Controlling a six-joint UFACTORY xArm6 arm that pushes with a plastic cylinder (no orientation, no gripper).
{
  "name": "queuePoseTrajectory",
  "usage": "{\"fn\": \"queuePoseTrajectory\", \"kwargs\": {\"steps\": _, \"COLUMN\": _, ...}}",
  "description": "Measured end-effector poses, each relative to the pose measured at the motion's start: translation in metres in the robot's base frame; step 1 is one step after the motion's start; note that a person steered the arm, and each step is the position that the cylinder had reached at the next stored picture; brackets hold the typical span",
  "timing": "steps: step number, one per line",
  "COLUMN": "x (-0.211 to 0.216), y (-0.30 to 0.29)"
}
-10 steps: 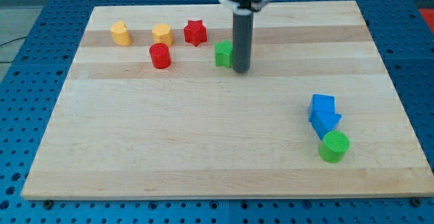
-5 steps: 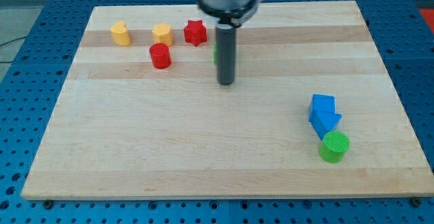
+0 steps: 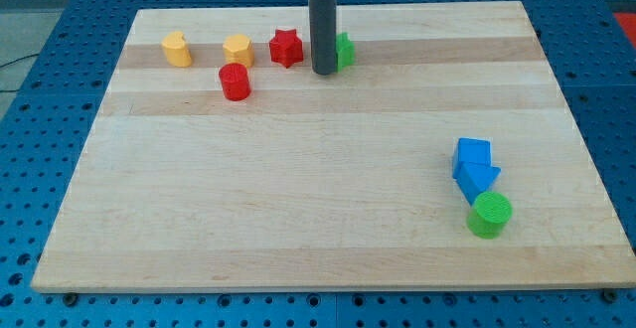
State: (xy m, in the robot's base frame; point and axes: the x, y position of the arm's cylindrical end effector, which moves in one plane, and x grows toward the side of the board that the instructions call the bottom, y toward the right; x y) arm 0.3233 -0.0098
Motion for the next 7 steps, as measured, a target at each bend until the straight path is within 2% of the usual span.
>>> {"fn": "queuePoseTrajectory", "kwargs": {"steps": 1, "x": 0.013, "y": -0.026}}
{"fn": "queuePoseTrajectory", "kwargs": {"steps": 2, "x": 0.049, "y": -0.039}}
{"fn": "queuePoseTrajectory", "kwargs": {"steps": 3, "x": 0.046, "y": 0.069}}
{"fn": "queuePoseTrajectory", "kwargs": {"steps": 4, "x": -0.021, "y": 0.158}}
{"fn": "queuePoseTrajectory", "kwargs": {"steps": 5, "x": -0.091, "y": 0.111}}
{"fn": "queuePoseTrajectory", "kwargs": {"steps": 6, "x": -0.099, "y": -0.025}}
{"fn": "queuePoseTrajectory", "kwargs": {"steps": 7, "x": -0.083, "y": -0.058}}
